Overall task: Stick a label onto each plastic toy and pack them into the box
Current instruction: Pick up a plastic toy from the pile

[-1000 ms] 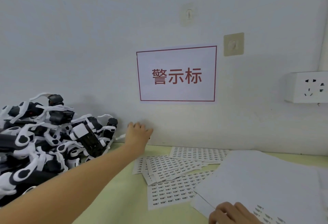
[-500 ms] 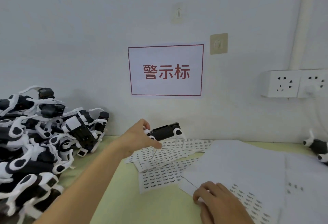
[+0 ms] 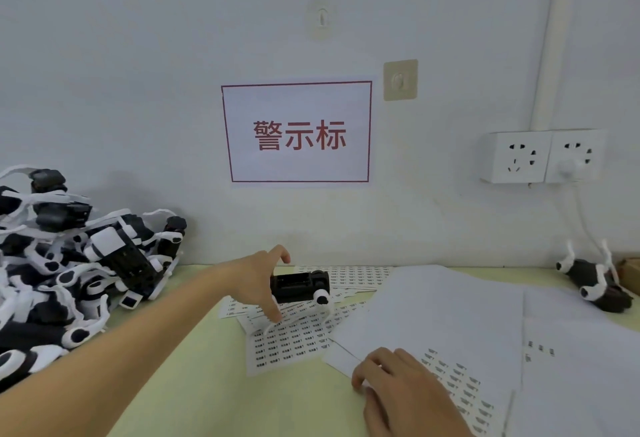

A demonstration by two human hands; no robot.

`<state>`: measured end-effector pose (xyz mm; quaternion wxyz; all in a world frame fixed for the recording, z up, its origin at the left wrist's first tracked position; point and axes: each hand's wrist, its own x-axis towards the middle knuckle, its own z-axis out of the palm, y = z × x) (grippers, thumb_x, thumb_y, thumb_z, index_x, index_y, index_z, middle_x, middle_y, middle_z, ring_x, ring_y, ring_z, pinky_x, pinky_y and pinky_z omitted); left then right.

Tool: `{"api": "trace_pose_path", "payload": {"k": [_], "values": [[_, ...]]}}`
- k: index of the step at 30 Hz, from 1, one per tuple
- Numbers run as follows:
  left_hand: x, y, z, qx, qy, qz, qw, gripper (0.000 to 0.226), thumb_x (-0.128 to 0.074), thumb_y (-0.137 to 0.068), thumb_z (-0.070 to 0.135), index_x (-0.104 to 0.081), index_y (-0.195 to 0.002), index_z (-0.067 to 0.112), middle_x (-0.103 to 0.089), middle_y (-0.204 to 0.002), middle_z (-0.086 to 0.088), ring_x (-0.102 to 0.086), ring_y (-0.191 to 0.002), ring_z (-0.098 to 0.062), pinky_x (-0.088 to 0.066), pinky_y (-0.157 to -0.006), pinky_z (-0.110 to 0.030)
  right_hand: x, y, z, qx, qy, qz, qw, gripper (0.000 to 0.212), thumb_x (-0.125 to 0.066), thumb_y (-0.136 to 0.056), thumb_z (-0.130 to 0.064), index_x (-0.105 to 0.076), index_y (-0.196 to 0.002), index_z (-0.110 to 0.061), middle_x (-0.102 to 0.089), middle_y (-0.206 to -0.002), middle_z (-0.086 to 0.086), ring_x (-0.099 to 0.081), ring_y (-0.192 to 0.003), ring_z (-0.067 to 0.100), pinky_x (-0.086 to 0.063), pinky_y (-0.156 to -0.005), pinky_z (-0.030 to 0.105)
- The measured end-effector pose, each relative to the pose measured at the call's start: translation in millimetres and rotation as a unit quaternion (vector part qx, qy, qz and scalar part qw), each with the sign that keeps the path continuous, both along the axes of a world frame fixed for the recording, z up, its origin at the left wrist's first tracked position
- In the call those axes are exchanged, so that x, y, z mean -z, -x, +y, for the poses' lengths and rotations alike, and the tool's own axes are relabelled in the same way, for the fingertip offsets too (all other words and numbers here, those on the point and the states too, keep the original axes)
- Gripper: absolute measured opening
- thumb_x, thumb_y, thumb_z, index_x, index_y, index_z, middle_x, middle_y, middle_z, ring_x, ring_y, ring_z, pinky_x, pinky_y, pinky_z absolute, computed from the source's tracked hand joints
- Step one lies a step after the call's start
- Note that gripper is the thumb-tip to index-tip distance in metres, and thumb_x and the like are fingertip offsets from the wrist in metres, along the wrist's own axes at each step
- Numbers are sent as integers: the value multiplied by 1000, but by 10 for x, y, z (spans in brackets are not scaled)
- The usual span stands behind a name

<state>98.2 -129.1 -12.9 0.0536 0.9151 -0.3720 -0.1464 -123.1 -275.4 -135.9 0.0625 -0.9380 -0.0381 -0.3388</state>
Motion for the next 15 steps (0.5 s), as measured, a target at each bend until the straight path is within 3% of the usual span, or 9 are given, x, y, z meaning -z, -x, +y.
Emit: {"api": "trace_pose_path", "payload": {"k": [3,9,12,15], "values": [[-92,150,-118,18,-53,-47,997,110,-88,-69,47,-16,-150,33,-37,-143,-3,-43,-129,-25,-42,-105,-43,-17,18,15,4,0,7,1000,34,-84,-37,-27,-64,-61,-38,-59,-66,-24,-51,-52,-4,-39,-46,6],[-51,451,-424,44,-62,-100,992,107,-86,-70,47,-19,-152,32,-39,-146,2,-42,-131,-25,-39,-106,-44,-30,41,26,10,4,5,1000,27,-80,-42,-28,-64,-61,-38,-59,-66,-25,-50,-52,-5,-36,-47,5],[99,513,-493,16,-60,-145,987,86,-81,-79,34,-27,-146,26,-45,-137,-3,-47,-123,-27,-38,-101,-43,-36,46,32,14,-3,-4,1000,20,-72,-47,-27,-64,-61,-38,-59,-67,-25,-50,-52,-4,-37,-47,6],[265,495,-462,-19,43,-182,982,53,-61,-92,17,-37,-139,25,-50,-125,-3,-52,-111,-25,-43,-90,-36,-40,49,34,19,-3,-9,1000,17,-67,-48,-27,-63,-61,-38,-59,-67,-25,-50,-52,-4,-38,-45,10]]}}
